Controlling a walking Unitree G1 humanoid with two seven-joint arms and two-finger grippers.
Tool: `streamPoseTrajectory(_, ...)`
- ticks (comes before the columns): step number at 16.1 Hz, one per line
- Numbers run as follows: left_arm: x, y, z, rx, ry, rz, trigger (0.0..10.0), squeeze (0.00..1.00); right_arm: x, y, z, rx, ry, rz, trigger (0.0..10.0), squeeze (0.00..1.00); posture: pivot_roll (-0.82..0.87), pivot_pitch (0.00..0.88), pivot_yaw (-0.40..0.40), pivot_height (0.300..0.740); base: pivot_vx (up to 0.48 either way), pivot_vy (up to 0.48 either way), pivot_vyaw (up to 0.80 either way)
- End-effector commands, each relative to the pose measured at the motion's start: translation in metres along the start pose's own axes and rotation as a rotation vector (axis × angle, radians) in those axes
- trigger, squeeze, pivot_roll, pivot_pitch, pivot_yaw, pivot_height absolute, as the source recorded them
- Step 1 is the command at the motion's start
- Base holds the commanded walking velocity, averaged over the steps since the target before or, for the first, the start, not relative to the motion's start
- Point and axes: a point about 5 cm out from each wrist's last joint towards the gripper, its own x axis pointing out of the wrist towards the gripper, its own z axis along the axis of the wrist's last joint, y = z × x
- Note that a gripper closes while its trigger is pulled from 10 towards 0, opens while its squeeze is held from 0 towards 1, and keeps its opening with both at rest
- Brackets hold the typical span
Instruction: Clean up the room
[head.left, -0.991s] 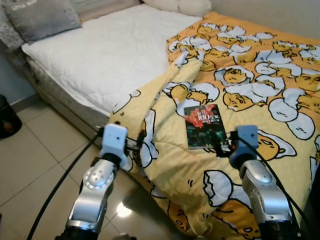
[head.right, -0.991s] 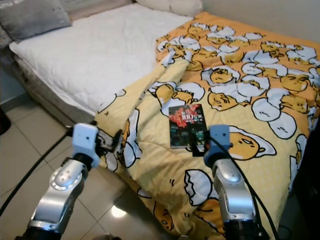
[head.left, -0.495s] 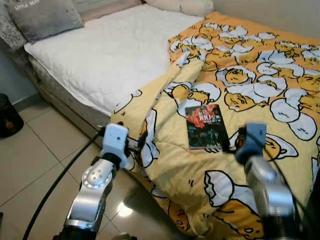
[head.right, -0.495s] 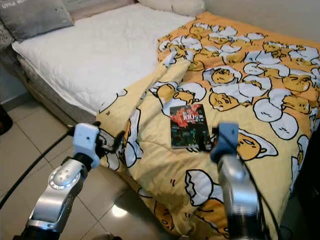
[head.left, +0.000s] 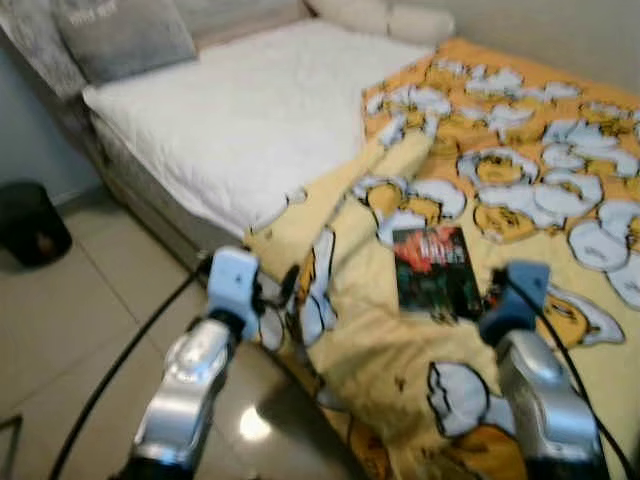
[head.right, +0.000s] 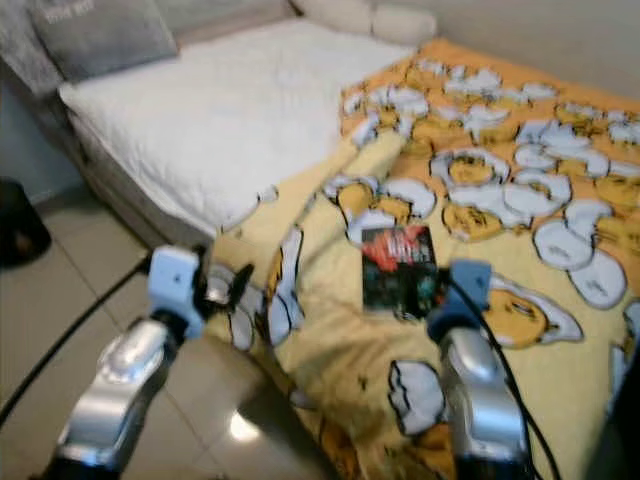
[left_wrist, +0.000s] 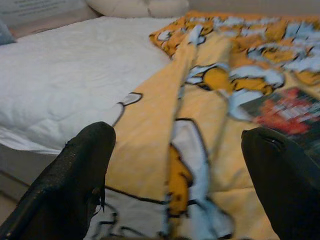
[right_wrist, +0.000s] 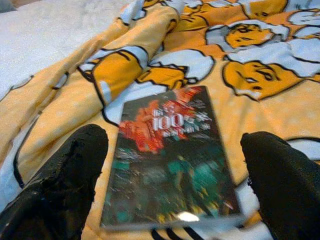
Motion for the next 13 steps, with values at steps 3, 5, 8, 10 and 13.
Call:
streamPoseTrajectory(3,-0.001,-0.0025,-0.0013,0.034,0.017,-0.001,10.0,0.72,-0.001,-0.0092,-0.0006,-0.035,0.025,-0.044,10.0,0.0,-0.1,0.0,0.035,0.74,0.0,0.0,0.0)
streamPoseTrajectory(5,-0.0012,-0.0029,-0.0025,0.035,0.028,0.0,10.0,0.7,-0.0008,-0.0091,-0.0006,-0.036,0.029,-0.046,10.0,0.0,-0.1,0.0,0.034,0.74,0.0,0.0,0.0)
streamPoseTrajectory(8,-0.0003,-0.0054,-0.0017,0.029,0.021,-0.012,10.0,0.67,-0.0017,-0.0089,-0.002,-0.037,0.035,-0.046,10.0,0.0,-0.1,0.0,0.037,0.74,0.0,0.0,0.0)
streamPoseTrajectory(10,0.0006,-0.0041,0.001,0.018,0.008,-0.011,10.0,0.67,-0.0041,-0.009,-0.0027,0.001,0.043,-0.045,10.0,0.0,-0.1,0.0,0.038,0.74,0.0,0.0,-0.39)
streamPoseTrajectory(13,0.0012,-0.0009,0.0029,0.007,0.001,-0.002,10.0,0.67,-0.0061,-0.0059,-0.003,0.002,0.042,-0.021,10.0,0.0,-0.1,0.0,0.041,0.74,0.278,0.0,-0.78)
